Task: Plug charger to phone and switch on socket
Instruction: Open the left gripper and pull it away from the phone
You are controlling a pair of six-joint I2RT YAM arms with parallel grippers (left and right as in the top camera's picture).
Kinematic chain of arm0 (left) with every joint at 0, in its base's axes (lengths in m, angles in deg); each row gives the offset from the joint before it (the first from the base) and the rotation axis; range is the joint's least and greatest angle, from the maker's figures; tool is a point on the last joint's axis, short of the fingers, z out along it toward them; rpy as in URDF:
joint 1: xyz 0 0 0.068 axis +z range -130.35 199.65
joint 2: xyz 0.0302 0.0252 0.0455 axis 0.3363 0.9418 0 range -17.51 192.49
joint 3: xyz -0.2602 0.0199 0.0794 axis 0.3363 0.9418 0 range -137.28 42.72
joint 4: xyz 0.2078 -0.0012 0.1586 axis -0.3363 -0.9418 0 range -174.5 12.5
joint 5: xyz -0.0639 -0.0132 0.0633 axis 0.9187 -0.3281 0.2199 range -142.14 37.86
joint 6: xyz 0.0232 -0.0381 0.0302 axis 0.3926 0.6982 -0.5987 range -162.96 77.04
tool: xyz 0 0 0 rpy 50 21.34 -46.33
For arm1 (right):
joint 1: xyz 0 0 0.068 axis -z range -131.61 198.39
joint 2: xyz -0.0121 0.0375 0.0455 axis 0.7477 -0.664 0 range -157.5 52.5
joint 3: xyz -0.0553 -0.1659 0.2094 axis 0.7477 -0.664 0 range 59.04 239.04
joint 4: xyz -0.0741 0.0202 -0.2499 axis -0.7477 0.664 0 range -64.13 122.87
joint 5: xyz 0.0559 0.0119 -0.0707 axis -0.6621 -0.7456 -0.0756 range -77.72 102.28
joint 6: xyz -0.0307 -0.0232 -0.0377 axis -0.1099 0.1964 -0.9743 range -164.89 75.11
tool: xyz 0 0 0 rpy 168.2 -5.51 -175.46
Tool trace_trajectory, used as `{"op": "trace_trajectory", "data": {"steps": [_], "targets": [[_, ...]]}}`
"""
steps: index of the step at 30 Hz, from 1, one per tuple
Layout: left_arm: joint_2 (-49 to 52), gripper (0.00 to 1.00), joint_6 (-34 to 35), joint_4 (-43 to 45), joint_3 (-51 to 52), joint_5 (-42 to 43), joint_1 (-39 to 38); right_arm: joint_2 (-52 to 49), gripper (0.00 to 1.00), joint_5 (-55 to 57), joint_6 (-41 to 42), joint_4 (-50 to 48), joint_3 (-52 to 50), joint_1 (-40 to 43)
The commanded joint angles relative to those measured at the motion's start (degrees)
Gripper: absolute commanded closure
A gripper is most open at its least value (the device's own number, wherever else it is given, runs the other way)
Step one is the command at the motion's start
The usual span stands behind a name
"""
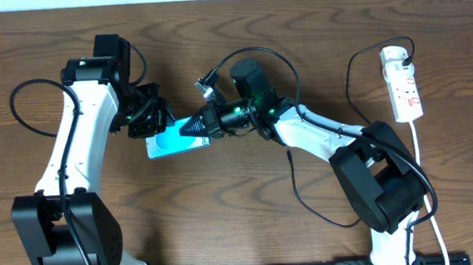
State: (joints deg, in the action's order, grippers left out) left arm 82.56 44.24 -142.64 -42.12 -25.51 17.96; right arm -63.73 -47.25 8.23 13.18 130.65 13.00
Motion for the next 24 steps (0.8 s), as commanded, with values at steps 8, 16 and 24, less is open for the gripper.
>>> {"op": "trace_trajectory", "data": {"steps": [8, 16, 24], "targets": [[-0.09, 0.11, -16.63, 11.45, 0.24, 3.8, 0.52, 0.42, 0.99, 0.92, -5.73, 6.54, 1.05, 3.26], [-0.11, 0.1, -34.32, 24.28, 0.24, 28.7, 5.46, 0.42, 0.99, 0.92, -2.54, 8.79, 1.05, 10.23], [-0.11, 0.09, -44.94, 25.05, 0.24, 35.93, 7.89, 0.42, 0.99, 1.66, 16.55, 3.1, 1.05, 18.29]]}}
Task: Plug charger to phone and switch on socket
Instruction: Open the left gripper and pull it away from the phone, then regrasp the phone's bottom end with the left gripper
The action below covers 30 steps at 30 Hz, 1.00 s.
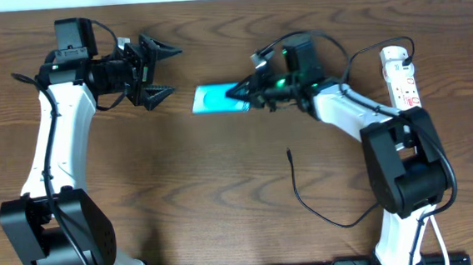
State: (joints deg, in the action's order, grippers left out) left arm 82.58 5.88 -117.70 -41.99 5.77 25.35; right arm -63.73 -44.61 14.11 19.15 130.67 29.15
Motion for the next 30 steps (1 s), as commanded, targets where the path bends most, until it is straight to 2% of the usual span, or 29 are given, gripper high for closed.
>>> {"op": "trace_trajectory", "data": {"steps": [1, 7, 15, 19, 25, 30], "targets": [[-0.13, 0.09, -6.91, 0.15, 0.11, 4.68, 0.48, 0.42, 0.99, -0.72, 13.64, -4.42, 1.03, 2.51], [-0.13, 0.09, -9.64, 0.26, 0.11, 6.27, 0.33, 0.42, 0.98, 2.86, 34.34, -15.8, 1.03, 1.81], [-0.13, 0.09, -9.57, 0.68, 0.11, 6.58, -0.94, 0.42, 0.98, 7.32, 49.7, -33.77, 1.05, -1.92], [-0.13, 0.09, -8.39, 0.68, 0.11, 6.54, -1.25, 0.42, 0.98, 9.31, 52.85, -40.89, 1.05, -4.17], [-0.13, 0.09, -7.39, 0.81, 0.11, 5.9, -1.66, 0.42, 0.99, 10.14, 52.78, -41.81, 1.05, -7.39], [-0.13, 0.09, -4.87, 4.72, 0.11, 4.76, -3.08, 0.42, 0.99, 11.1, 52.78, -42.84, 1.05, -9.79]]}}
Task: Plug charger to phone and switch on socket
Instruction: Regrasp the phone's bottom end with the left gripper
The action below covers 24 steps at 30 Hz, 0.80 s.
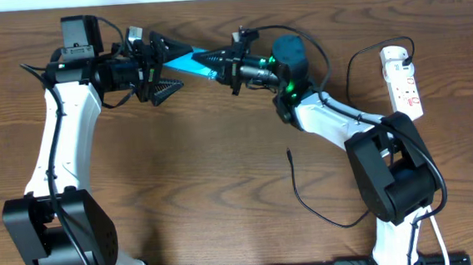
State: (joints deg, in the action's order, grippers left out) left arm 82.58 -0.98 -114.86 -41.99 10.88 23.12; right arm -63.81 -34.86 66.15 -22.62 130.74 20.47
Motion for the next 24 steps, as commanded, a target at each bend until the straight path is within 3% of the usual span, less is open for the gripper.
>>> {"op": "trace_trajectory", "data": {"steps": [1, 4, 7, 11, 14, 20, 24], "targets": [[-0.13, 0.09, 2.8, 2.51, 0.11, -0.98, -1.05, 0.5, 0.99, 1.36, 0.74, -1.57, 0.98, -1.25], [-0.13, 0.09, 6.27, 3.67, 0.11, -4.07, -1.16, 0.5, 0.98, 1.36, 0.76, -3.69, 0.98, -1.33], [-0.13, 0.19, 7.43, 3.69, 0.11, -6.99, -1.18, 0.5, 0.99, 1.27, 0.74, -4.81, 0.98, -1.4], [-0.13, 0.2, 9.86, 4.15, 0.11, -11.56, -1.6, 0.5, 0.99, 0.87, 0.68, -4.87, 0.98, -1.42], [-0.13, 0.2, 13.31, 9.57, 0.11, -12.33, -2.14, 0.5, 0.98, 0.35, 0.24, -4.85, 0.98, -1.44], [-0.13, 0.38, 17.81, 18.86, 0.11, -12.85, -3.67, 0.5, 0.98, 0.02, 0.13, -4.81, 0.98, -1.7], [-0.13, 0.42, 18.58, 19.96, 0.11, -13.18, -4.44, 0.5, 0.98, 0.28, 0.48, -4.81, 0.98, -1.86]]}}
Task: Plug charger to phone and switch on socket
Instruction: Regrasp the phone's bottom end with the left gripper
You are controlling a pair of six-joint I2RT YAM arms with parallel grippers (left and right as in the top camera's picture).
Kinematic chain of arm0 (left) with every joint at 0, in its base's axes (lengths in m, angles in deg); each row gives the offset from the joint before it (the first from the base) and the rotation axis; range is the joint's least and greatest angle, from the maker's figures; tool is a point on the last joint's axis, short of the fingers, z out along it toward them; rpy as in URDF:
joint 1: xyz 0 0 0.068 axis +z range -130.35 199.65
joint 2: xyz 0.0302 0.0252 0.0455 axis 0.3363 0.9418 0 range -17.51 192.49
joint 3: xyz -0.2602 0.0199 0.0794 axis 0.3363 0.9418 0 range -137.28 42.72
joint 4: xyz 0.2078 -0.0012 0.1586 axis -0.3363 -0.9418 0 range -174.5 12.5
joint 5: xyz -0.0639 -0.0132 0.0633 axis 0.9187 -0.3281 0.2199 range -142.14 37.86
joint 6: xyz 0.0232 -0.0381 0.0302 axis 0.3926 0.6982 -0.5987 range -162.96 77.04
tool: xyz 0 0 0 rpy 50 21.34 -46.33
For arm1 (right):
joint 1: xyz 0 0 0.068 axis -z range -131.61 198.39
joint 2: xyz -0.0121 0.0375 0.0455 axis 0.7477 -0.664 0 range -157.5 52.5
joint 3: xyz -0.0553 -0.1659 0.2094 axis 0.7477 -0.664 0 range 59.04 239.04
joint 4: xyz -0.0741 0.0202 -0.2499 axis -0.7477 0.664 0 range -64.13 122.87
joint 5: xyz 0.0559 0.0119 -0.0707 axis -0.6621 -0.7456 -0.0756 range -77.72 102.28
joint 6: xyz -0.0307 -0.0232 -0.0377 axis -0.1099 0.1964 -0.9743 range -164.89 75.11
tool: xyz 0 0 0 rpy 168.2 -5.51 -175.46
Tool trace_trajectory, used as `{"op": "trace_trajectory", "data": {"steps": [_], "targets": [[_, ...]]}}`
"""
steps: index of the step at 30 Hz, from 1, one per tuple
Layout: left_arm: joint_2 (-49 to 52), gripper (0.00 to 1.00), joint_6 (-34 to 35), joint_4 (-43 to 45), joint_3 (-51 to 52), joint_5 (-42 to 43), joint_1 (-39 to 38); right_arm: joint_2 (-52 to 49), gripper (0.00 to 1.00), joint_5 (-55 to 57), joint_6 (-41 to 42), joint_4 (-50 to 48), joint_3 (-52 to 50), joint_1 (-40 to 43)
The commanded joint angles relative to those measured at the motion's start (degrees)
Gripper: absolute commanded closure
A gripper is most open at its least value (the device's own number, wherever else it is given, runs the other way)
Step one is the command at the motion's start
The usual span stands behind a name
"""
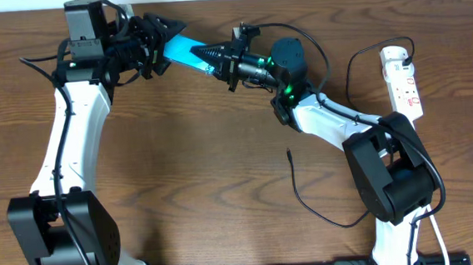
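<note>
The phone (184, 49), showing a cyan face, is held off the table at the back, tilted, between the two grippers. My right gripper (211, 53) is shut on its right end. My left gripper (162, 44) grips its left end, with the fingers drawn in around it. The charger cable's loose plug (289, 153) lies on the table, below and to the right of the phone and apart from it. The black cable (335, 222) loops round to the white socket strip (403, 82) at the right edge; its switch is too small to read.
The right arm's own black cable arcs above its wrist near the back edge. A white lead runs down from the socket strip along the right side. Both arm bases stand at the table's front edge.
My left gripper was wide open beside the phone's left end and is now drawn in on it, slightly higher and further back. The right gripper still holds the phone in almost the same place.
The phone lay on the table left of centre with both grippers at it. My right gripper then held it alone further right, the left one open and apart. It then carried the phone to the back, into the open left gripper, and now both hold it.
</note>
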State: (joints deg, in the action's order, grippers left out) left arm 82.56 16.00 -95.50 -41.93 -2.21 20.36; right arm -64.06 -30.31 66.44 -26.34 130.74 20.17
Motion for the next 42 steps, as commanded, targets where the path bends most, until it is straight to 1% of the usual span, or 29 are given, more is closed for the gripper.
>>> {"op": "trace_trajectory", "data": {"steps": [1, 5, 11, 19, 26, 27, 28, 33, 42], "targets": [[-0.11, 0.45, 1.6, 0.59, 0.04, -0.09, -1.7, 0.74, 0.99, -4.07, 0.59, -1.09, 0.98, -1.55], [-0.11, 0.56, 2.32, 0.59, 0.04, -0.13, -1.7, 0.74, 0.98, -2.49, 1.86, -1.18, 0.98, -1.6], [-0.11, 0.67, 2.49, 0.81, 0.04, -0.33, -1.7, 0.74, 0.98, -0.48, 3.56, -1.2, 0.98, -1.88], [-0.11, 0.74, 2.45, 1.05, 0.04, -1.62, -1.7, 0.74, 0.98, 2.56, 6.08, -2.47, 0.98, -2.62], [-0.11, 0.8, 2.45, 1.46, 0.04, -1.6, -1.7, 0.74, 0.98, 5.2, 6.08, -2.45, 0.98, -2.89], [-0.11, 0.81, 2.45, 1.46, 0.04, -1.62, -1.7, 0.74, 0.98, 5.66, 6.08, -2.47, 0.98, -2.97], [-0.11, 0.87, 2.45, 1.46, 0.04, -1.62, -1.7, 0.74, 0.98, 6.21, 6.08, -2.47, 0.98, -3.06], [-0.11, 0.92, 2.45, 1.46, 0.04, -1.6, -1.73, 0.74, 0.99, 7.17, 6.08, -2.47, 0.98, -3.26], [-0.11, 0.93, 2.45, 1.44, 0.04, -1.57, -1.73, 0.74, 0.98, 7.74, 6.08, -2.47, 0.98, -3.54]]}}
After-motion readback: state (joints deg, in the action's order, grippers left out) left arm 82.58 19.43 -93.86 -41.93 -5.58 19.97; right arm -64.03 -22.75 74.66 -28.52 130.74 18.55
